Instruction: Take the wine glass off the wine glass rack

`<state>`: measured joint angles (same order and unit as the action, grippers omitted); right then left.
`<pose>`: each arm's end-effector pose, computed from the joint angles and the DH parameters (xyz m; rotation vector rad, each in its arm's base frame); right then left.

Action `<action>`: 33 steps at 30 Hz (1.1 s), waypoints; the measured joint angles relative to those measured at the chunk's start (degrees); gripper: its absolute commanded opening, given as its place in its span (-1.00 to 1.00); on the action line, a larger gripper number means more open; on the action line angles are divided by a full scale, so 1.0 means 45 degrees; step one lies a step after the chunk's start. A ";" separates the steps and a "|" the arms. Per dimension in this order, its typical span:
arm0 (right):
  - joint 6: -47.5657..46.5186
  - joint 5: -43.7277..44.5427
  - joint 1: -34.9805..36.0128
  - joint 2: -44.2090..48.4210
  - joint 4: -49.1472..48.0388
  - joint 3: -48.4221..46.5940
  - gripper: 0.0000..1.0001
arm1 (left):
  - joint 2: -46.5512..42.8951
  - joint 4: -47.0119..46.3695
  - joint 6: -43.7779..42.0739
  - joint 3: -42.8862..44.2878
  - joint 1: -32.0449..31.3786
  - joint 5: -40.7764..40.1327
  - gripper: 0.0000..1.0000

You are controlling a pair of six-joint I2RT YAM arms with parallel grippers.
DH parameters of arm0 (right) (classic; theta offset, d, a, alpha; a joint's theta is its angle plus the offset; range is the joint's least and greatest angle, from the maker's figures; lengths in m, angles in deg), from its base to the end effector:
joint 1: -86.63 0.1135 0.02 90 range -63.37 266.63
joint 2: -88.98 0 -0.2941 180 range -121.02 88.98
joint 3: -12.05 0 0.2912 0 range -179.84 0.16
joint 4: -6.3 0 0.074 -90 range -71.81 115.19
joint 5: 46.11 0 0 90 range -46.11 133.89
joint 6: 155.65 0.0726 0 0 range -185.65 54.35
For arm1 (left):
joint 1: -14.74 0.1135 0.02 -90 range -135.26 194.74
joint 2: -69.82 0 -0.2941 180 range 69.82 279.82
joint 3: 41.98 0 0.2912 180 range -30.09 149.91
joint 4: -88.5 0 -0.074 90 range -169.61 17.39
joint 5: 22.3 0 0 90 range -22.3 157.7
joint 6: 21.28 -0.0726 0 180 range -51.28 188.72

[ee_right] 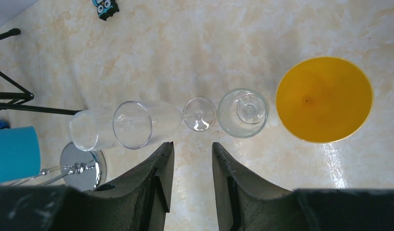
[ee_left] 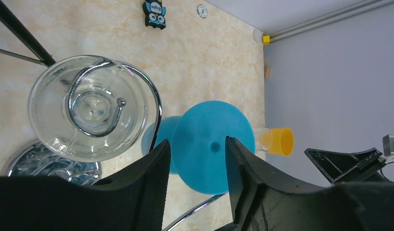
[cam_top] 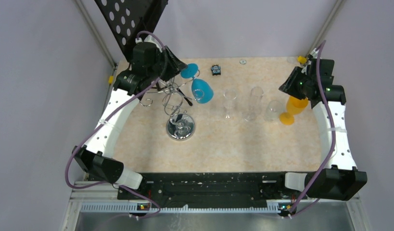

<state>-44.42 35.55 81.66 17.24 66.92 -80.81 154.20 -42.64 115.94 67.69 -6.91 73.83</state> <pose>0.3118 -0.0165 0.4050 0.4384 2.2281 0.3152 0.3582 -0.1505 0.4721 -0.3907 2.0528 -0.8654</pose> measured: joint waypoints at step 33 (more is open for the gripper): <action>0.0010 -0.0151 0.0024 0.0107 -0.0272 0.0248 -0.28 | -0.0253 -0.0355 0.0597 -0.0296 -0.0690 -0.1078 -0.09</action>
<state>-44.37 34.87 81.77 17.72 65.70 -79.69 153.06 -44.23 118.63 66.36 -10.01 68.98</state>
